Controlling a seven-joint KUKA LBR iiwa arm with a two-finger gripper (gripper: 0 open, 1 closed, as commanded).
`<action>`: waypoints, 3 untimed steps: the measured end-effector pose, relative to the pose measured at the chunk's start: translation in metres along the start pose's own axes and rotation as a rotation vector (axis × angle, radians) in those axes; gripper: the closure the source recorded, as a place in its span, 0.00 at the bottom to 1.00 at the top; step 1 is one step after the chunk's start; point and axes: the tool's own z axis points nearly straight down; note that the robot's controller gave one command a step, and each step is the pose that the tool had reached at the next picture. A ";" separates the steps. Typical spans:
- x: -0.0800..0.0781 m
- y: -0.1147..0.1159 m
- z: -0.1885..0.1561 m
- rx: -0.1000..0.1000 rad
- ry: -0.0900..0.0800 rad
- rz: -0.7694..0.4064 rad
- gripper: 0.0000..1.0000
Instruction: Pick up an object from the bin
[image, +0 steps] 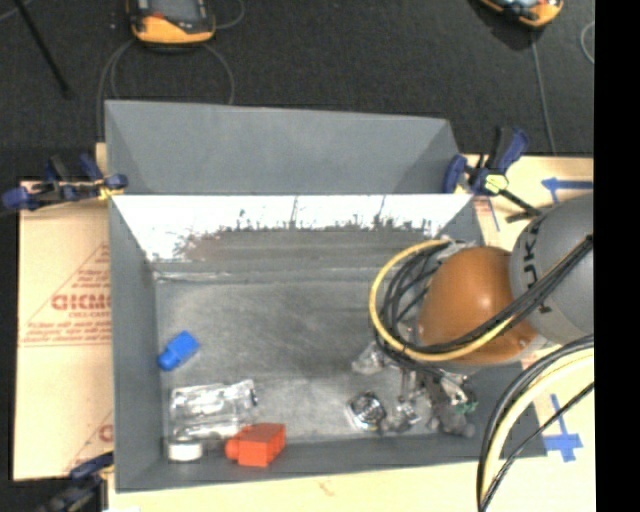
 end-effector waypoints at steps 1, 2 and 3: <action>0.024 -0.093 -0.024 -0.003 0.019 0.073 0.00; 0.007 -0.012 -0.026 -0.014 0.022 -0.056 0.00; -0.015 0.028 0.000 0.000 0.009 -0.162 0.00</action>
Offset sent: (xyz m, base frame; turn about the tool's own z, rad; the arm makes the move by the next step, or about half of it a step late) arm 0.0058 -0.0898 0.0225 0.0640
